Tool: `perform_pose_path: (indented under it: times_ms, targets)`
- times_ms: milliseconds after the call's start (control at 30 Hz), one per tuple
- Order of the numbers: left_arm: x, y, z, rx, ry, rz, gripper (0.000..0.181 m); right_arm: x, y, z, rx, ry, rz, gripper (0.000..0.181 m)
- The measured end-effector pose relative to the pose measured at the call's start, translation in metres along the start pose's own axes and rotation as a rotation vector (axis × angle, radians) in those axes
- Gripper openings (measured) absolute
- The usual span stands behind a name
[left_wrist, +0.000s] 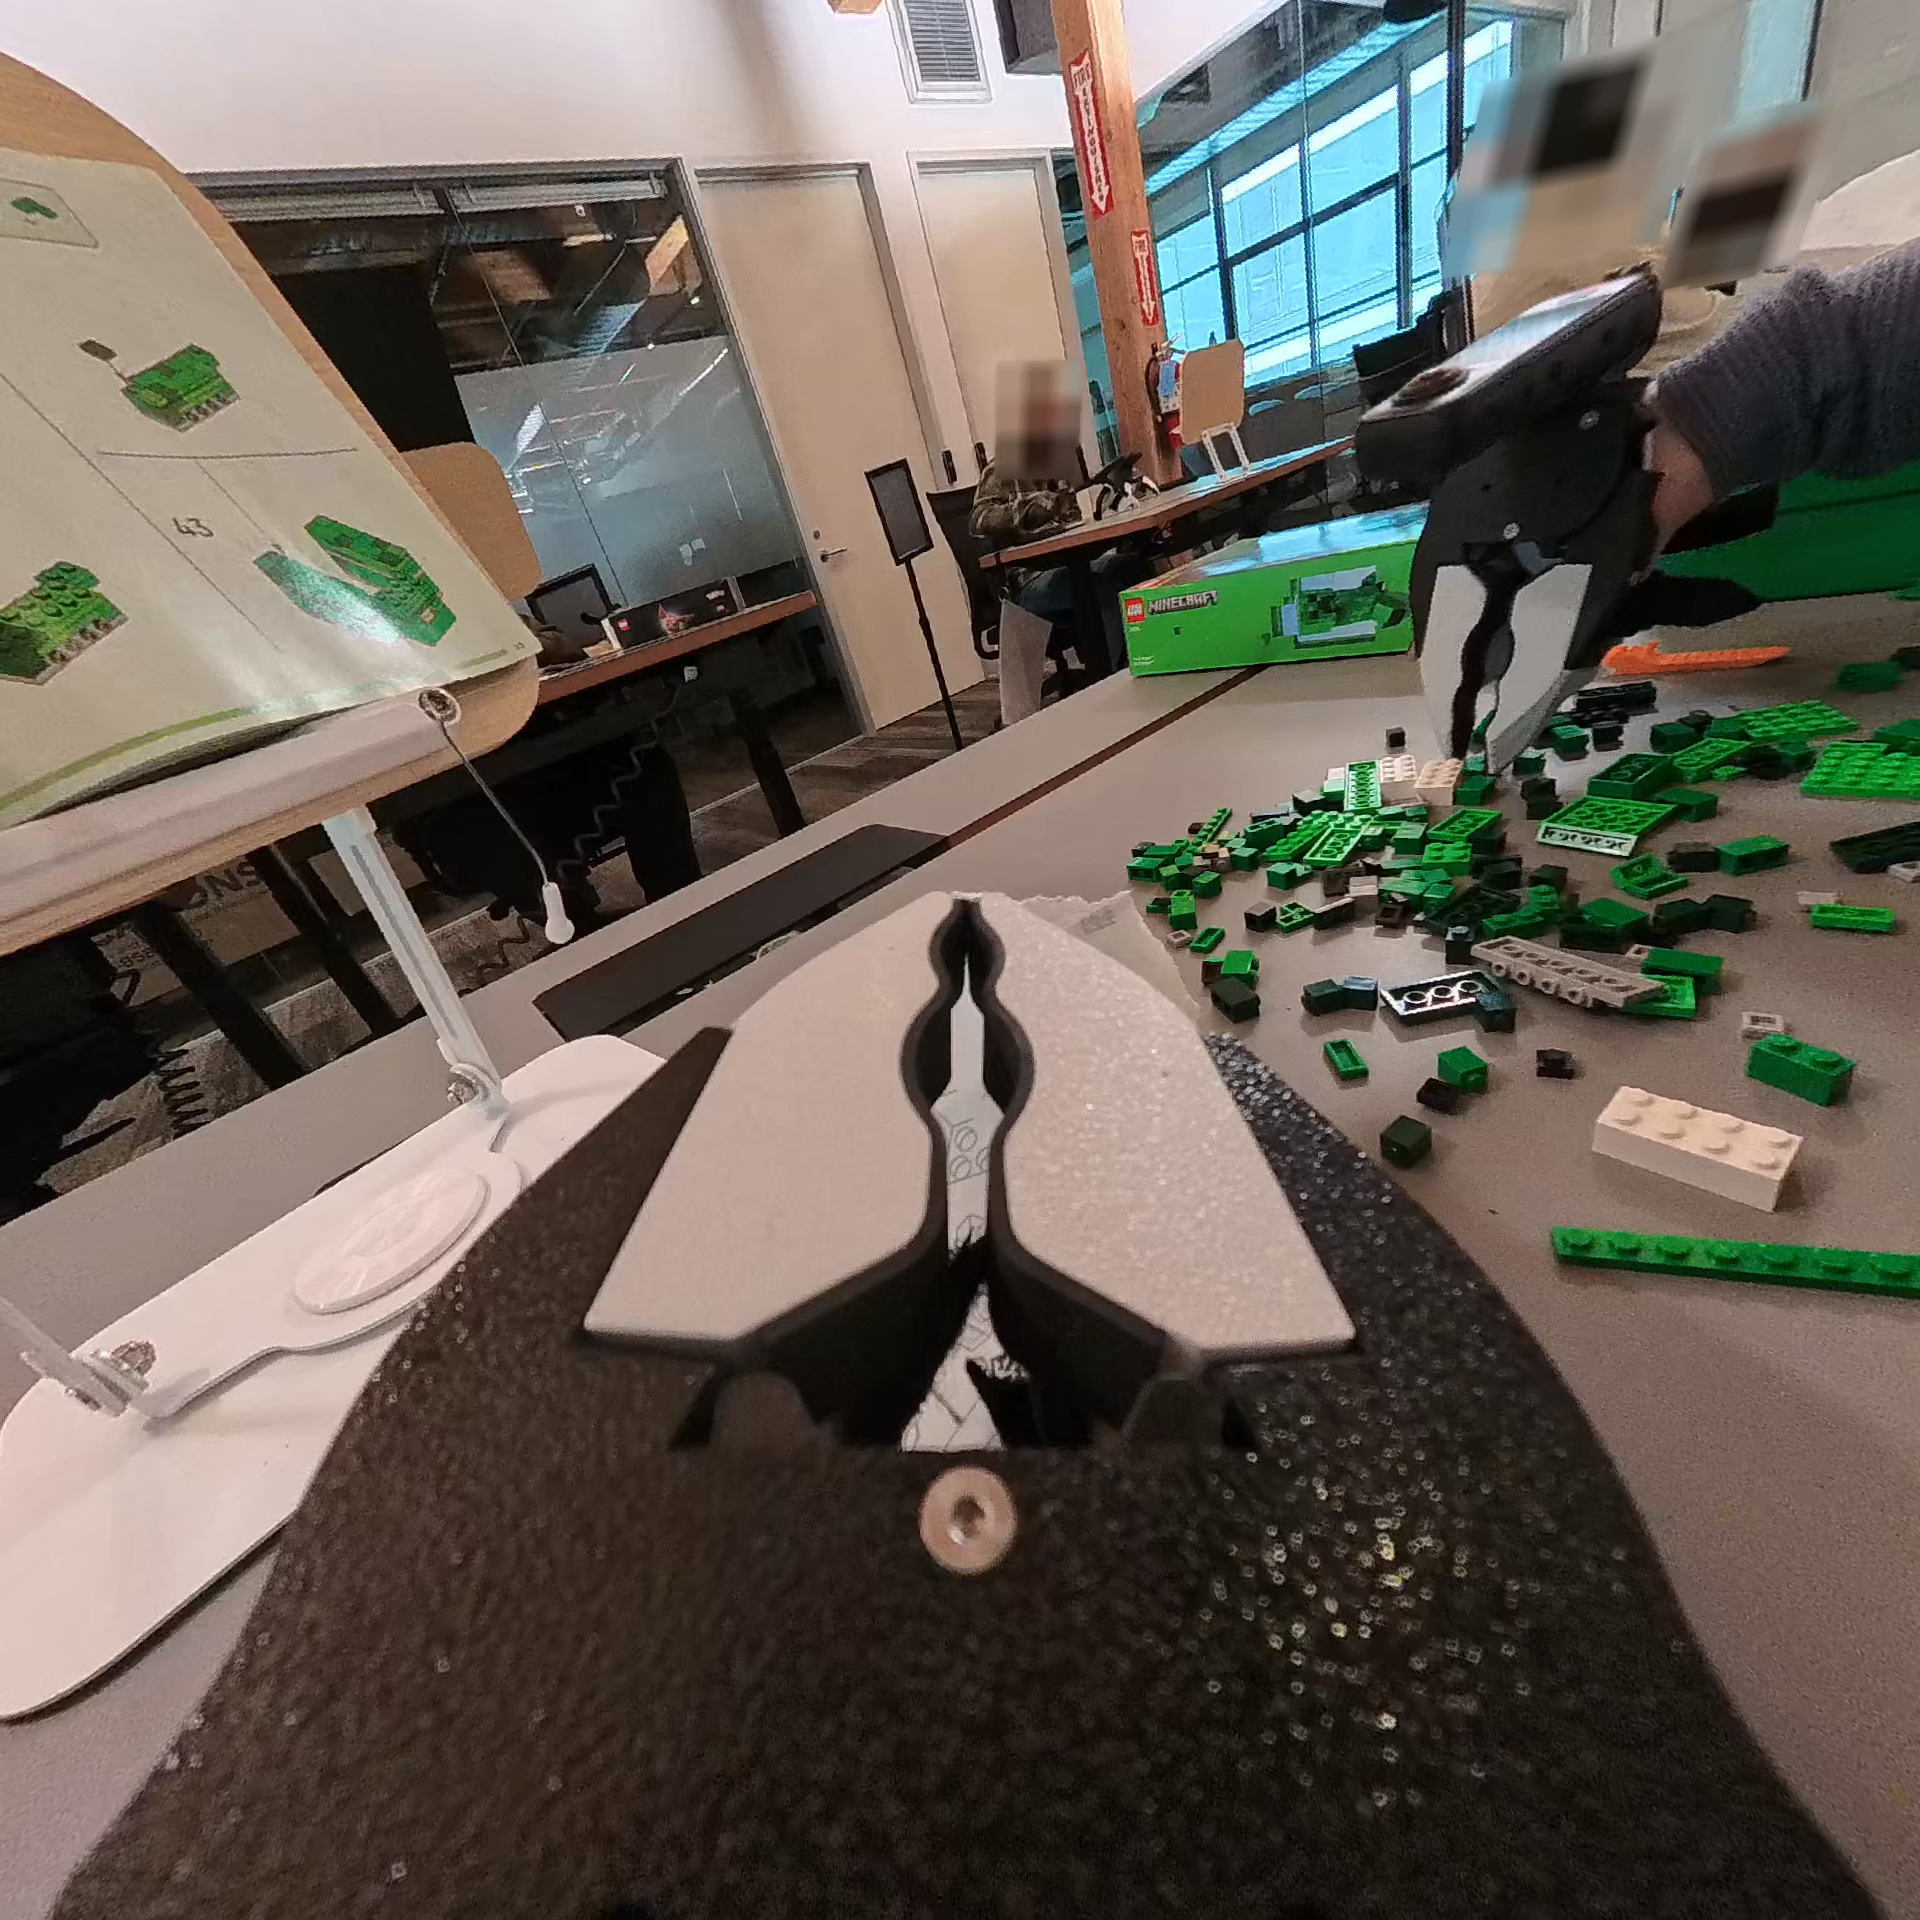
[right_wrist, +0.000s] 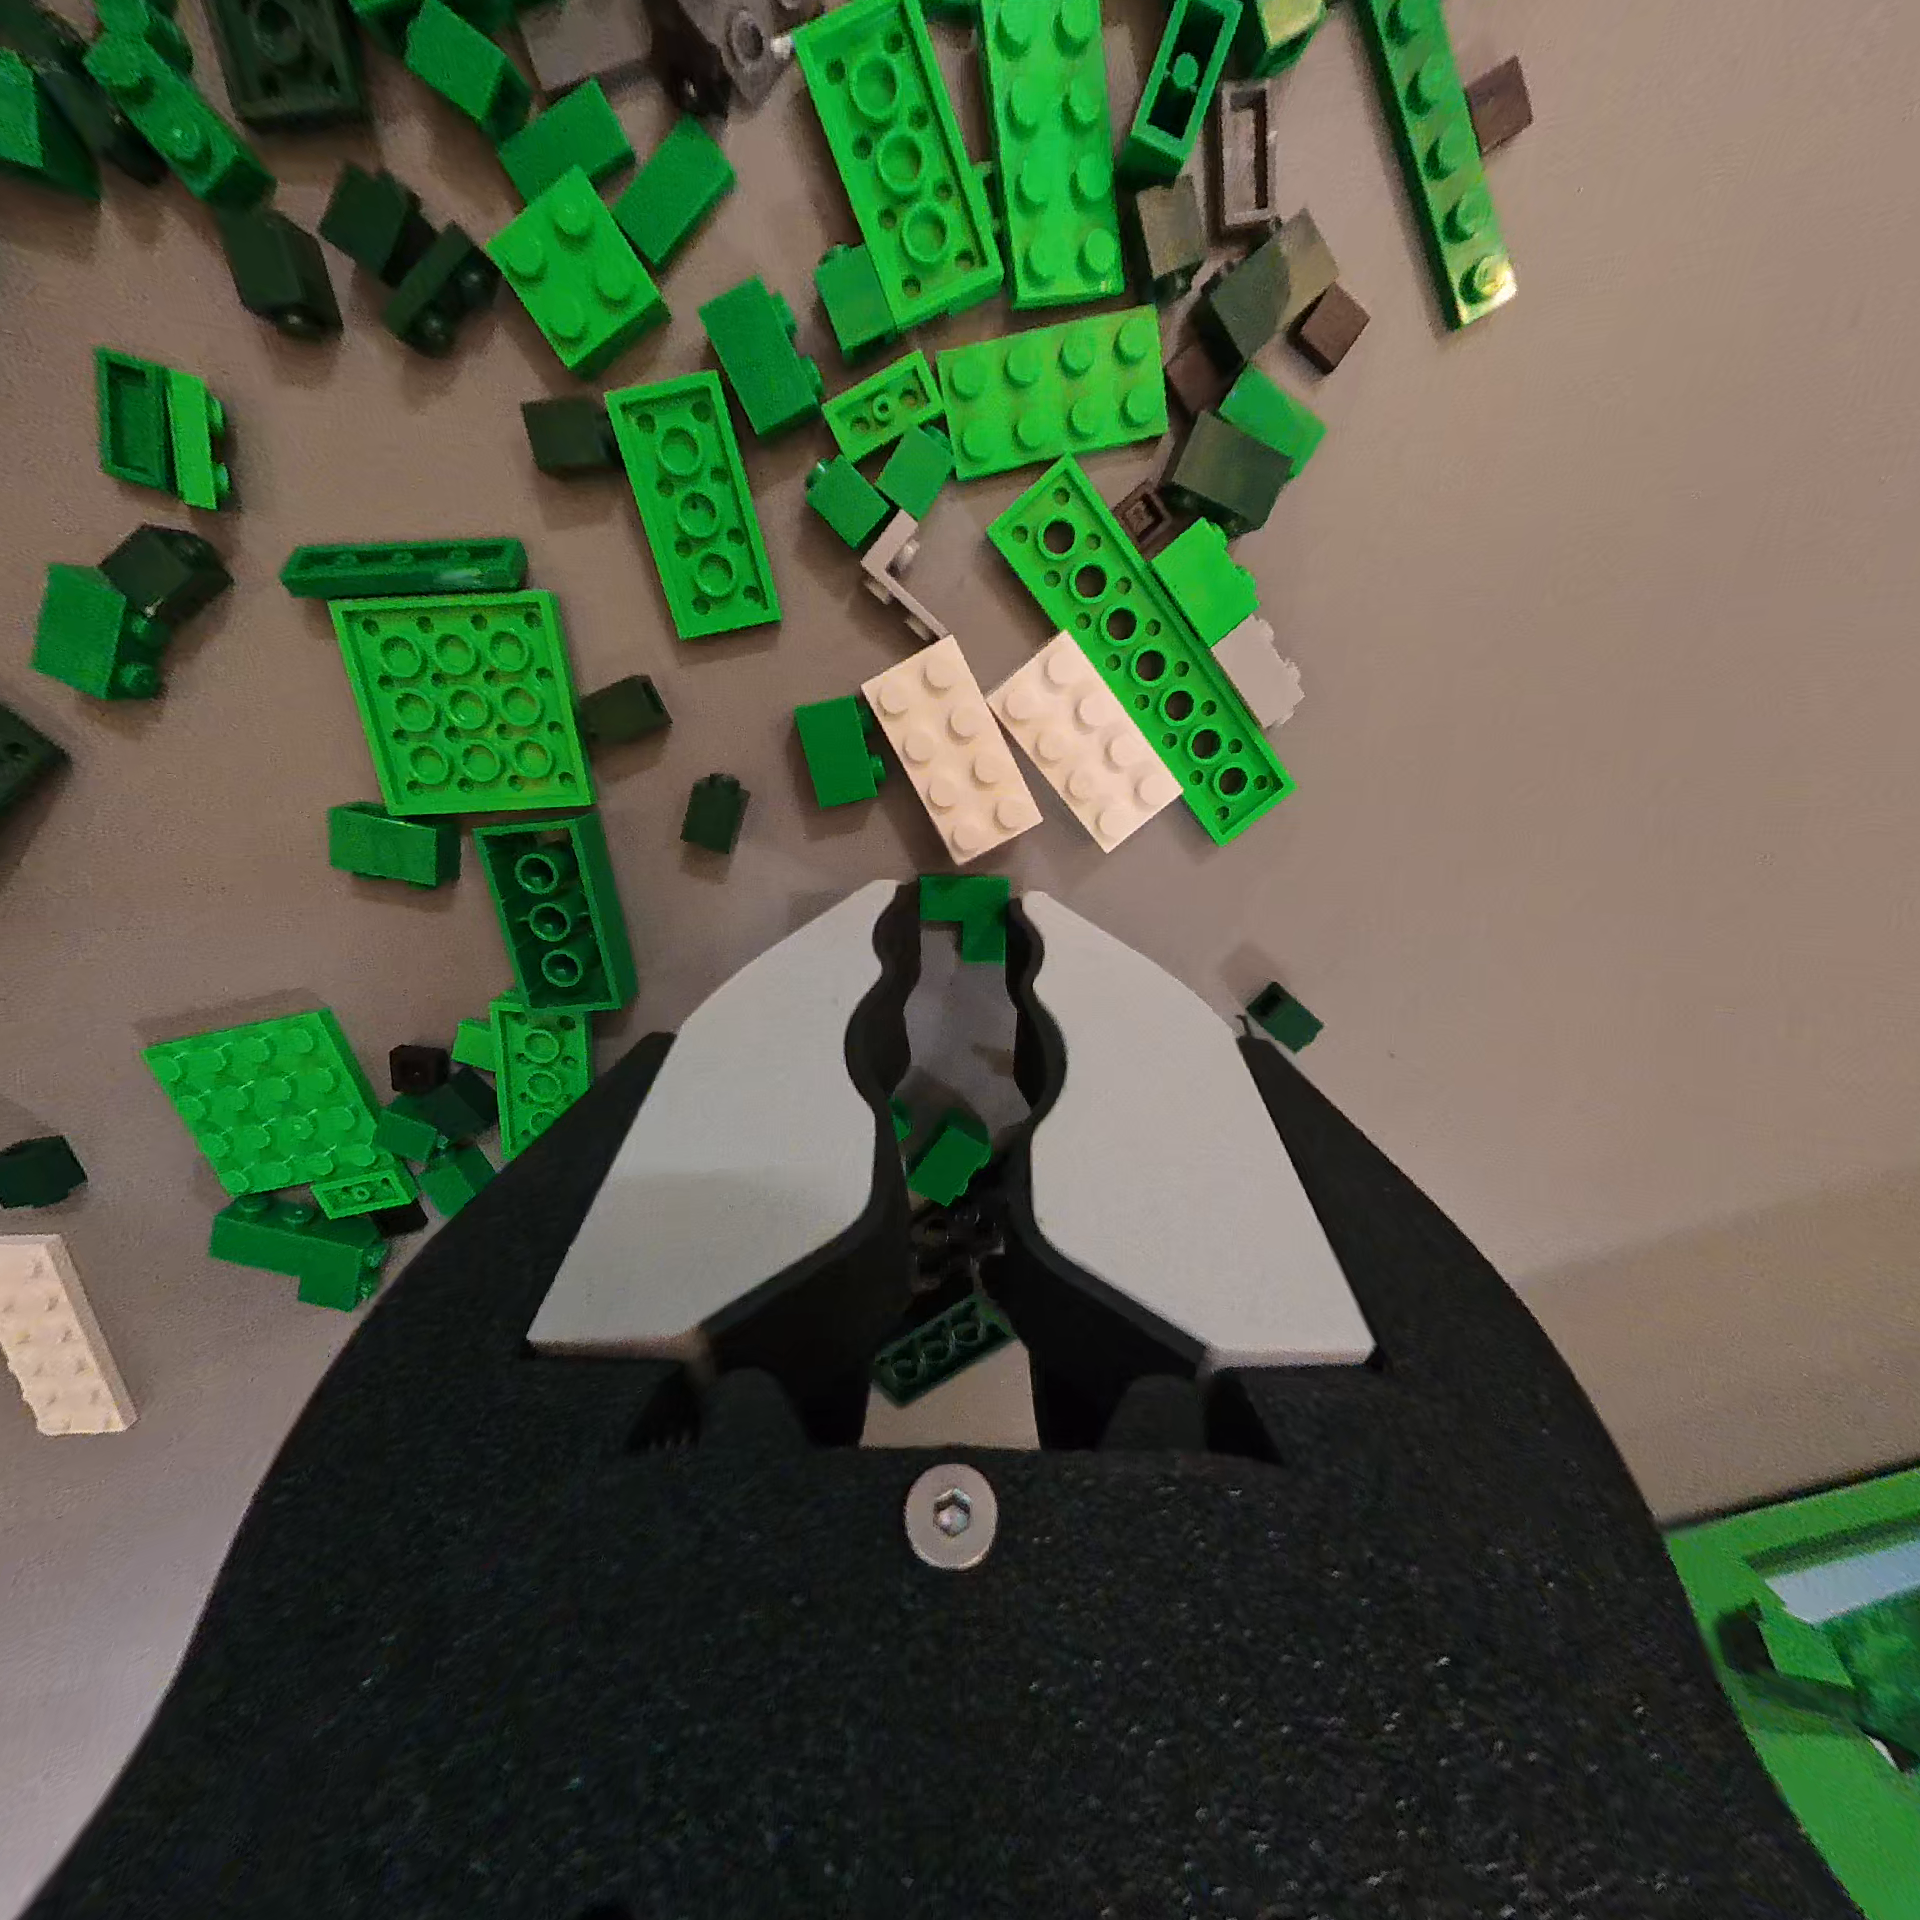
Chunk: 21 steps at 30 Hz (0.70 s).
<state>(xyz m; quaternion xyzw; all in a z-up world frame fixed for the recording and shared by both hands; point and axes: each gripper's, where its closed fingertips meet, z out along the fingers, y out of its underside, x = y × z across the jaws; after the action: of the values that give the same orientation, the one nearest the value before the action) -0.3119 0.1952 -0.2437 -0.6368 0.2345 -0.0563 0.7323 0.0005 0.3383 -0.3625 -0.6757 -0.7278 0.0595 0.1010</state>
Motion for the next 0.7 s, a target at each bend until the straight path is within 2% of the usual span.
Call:
perform_pose_path:
  times_ms: [67, 133, 267, 400, 467, 533, 600, 700]
  targets:
    - [0.0, 0.0, 0.0, -0.001, -0.003, 0.003, 0.0, -0.001, -0.003, -0.007, 0.0, 0.047, -0.033, 0.015]
    - [0.0, -0.001, 0.001, -0.004, -0.008, 0.006, 0.0, -0.009, -0.028, -0.023, 0.106, 0.098, -0.073, 0.015]
    - [-0.001, -0.001, 0.001, -0.009, -0.018, 0.008, 0.0, -0.06, -0.127, -0.048, 0.403, 0.205, -0.326, 0.015]
    - [-0.003, -0.002, -0.001, -0.006, -0.022, -0.007, 0.0, -0.119, -0.229, -0.044, 0.567, 0.384, -0.664, 0.015]
    - [-0.004, -0.004, -0.002, 0.0, -0.031, -0.003, 0.0, -0.134, -0.266, -0.035, 0.591, 0.459, -0.771, 0.015]
    - [-0.005, -0.006, -0.003, 0.01, -0.033, -0.005, 0.0, -0.133, -0.293, -0.025, 0.563, 0.556, -0.831, 0.015]
    - [-0.005, -0.007, -0.004, 0.014, -0.033, -0.007, 0.0, -0.124, -0.309, -0.013, 0.5, 0.626, -0.852, 0.015]
    - [-0.004, -0.008, -0.004, 0.016, -0.03, -0.006, 0.0, -0.12, -0.319, -0.001, 0.474, 0.633, -0.824, 0.018]
